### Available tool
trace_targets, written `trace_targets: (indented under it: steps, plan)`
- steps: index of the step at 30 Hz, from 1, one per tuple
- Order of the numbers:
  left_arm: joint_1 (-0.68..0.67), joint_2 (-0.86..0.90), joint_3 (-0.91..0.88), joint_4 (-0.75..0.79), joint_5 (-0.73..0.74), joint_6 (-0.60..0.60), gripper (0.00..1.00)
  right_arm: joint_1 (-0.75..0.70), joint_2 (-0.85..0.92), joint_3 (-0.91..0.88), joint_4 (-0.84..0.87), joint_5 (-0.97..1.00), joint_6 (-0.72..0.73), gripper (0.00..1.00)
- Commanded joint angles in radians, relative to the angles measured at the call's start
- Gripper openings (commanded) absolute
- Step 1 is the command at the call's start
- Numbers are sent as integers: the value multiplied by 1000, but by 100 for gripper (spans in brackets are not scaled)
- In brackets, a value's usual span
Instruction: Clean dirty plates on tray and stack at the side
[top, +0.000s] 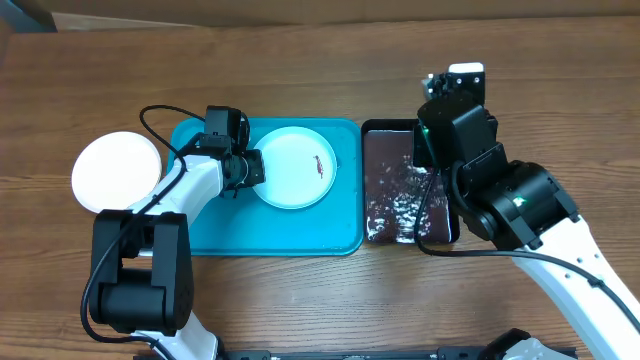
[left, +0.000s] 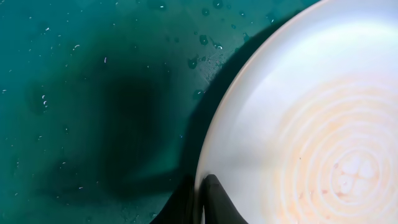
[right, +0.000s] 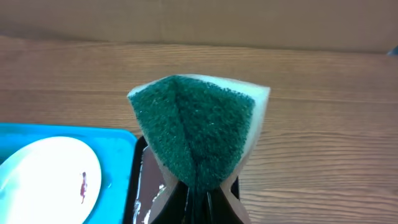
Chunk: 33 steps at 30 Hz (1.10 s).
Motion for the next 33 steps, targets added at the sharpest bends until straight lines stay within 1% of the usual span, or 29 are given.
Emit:
trace_targets:
  steps: [1,2,3,4,5,6,7,8,9,10,11,12,13,14,15,16,17,19,20,21,23,25,26,28,29,31,33]
  plan:
    - [-1,-11,-13,-3,-14,-6,9,-6,7,26,-13,1,-21,4]
    - [-1,-11,-13,-3,-14,-6,9,-14,7,25,-22,29,24,4]
    - [-1,-11,-13,-3,-14,-6,9,-21,7,25,-20,16,66,4]
    - [-1,-11,-13,-3,-14,-6,9,-29,8,25,-11,-42,79,4]
    - [-1,-11,-13,-3,-14,-5,9,-34,13,25,-4,-98,42,4]
    - [-1,-11,-13,-3,-14,-5,9,-36,16,25,-7,-109,-6,4]
    - [-1,-11,-13,-3,-14,-6,9,-37,19,25,-25,-70,-34,4]
    - [-1,-11,-13,-3,-14,-6,9,-41,22,25,-46,-6,-14,4]
    - [-1,-11,-13,-3,-14,-6,9,-50,22,25,-64,39,48,4]
    - [-1,-11,-13,-3,-14,-6,9,-60,23,25,-70,23,108,4]
    - [-1,-11,-13,-4,-14,-6,9,-69,24,25,-68,-32,121,4]
    - [-1,-11,-13,-3,-14,-6,9,-79,29,25,-64,-132,34,4]
    - [-1,-11,-13,-2,-14,-6,9,-82,29,25,-76,-115,3,4]
    - [-1,-11,-13,-1,-14,-6,9,-87,29,25,-92,-73,17,4]
    - [-1,-11,-13,-1,-14,-6,9,-97,29,25,-96,-63,80,4]
    - [-1,-11,-13,-3,-14,-6,9,-106,29,25,-88,-101,129,4]
    - [-1,-11,-13,-3,-14,-6,9,-111,34,22,-71,-170,130,4]
    - [-1,-11,-13,-3,-14,-6,9,-113,41,21,-57,-232,31,4]
    - [-1,-11,-13,-2,-14,-6,9,-113,42,21,-67,-198,-1,4]
    - [-1,-11,-13,-2,-14,-6,9,-116,42,21,-82,-146,21,4]
    - [-1,-11,-13,-4,-14,-6,9,-128,42,20,-88,-139,93,4]
    - [-1,-11,-13,-6,-14,-6,9,-132,48,19,-79,-207,97,4]
    - [-1,-11,-13,-4,-14,-6,9,-132,51,19,-79,-211,79,3]
    - [-1,-11,-13,0,-14,-6,9,-134,57,19,-96,-163,72,4]
    - [-1,-11,-13,-1,-14,-6,9,-136,60,19,-97,-157,99,4]
    - [-1,-11,-13,-3,-13,-6,9,-139,68,19,-81,-210,140,4]
    - [-1,-11,-13,0,-13,-6,9,-138,85,19,-66,-252,118,4]
